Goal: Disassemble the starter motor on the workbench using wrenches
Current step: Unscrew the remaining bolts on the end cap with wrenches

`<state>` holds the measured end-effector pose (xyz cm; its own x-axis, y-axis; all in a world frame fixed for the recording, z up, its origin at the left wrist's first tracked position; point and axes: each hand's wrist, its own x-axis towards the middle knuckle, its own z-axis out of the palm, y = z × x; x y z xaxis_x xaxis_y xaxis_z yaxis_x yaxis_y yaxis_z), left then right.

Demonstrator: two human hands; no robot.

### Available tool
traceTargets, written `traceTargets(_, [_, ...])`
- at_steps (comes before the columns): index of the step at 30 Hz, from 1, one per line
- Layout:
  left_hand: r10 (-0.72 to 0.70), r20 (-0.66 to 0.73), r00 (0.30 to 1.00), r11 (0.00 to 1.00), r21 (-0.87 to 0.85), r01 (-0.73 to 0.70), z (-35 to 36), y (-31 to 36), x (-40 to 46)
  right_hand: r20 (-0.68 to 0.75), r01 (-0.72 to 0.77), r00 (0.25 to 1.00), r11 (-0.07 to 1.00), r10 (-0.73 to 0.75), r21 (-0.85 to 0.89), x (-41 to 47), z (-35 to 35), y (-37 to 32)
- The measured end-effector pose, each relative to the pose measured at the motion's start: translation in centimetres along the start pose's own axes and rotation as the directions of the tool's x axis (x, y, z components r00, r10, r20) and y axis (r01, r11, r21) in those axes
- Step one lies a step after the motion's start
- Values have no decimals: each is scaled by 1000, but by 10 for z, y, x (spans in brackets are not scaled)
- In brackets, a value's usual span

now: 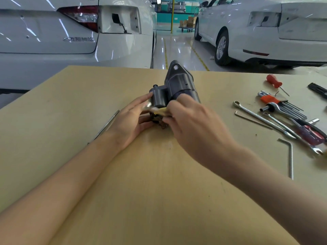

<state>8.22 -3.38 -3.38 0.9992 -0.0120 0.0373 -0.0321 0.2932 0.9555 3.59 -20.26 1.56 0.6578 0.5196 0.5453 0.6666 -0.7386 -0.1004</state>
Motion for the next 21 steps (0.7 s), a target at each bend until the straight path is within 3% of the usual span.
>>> traceTargets(5, [-7, -18, 1000, 1000, -2, 7, 3, 0, 0, 139, 128, 985, 971, -101, -204, -12, 14, -10])
traceTargets(9, [9, -18, 1000, 1000, 15, -8, 4, -1, -1, 44, 237, 971, 936, -234, -261, -23, 16, -2])
traceTargets(12, [7, -27, 1000, 1000, 24, -6, 3, -1, 0, -116, 274, 954, 961, -276, -33, -32, 11, 8])
traceTargets(13, [8, -29, 1000, 1000, 27, -7, 2, -1, 0, -161, 233, 963, 967, -214, 103, -35, 10, 10])
traceTargets(15, [7, -27, 1000, 1000, 22, -7, 2, -1, 0, -201, 35, 978, 906, 56, 421, -37, 11, 15])
traceTargets(16, [6, -24, 1000, 1000, 14, -6, 2, 0, 0, -156, -105, 957, 795, 243, 597, -36, 12, 18])
traceTargets(18, [5, -19, 1000, 1000, 6, -5, 1, 0, 0, 110, -351, 834, 367, 540, 862, -32, 11, 28])
traceTargets(19, [5, -17, 1000, 1000, 9, -5, 1, 0, 0, 238, -406, 763, 159, 601, 900, -30, 10, 33])
traceTargets(21, [5, -11, 1000, 1000, 14, -5, 1, 0, 0, 373, -420, 669, -86, 643, 903, -30, 8, 42])
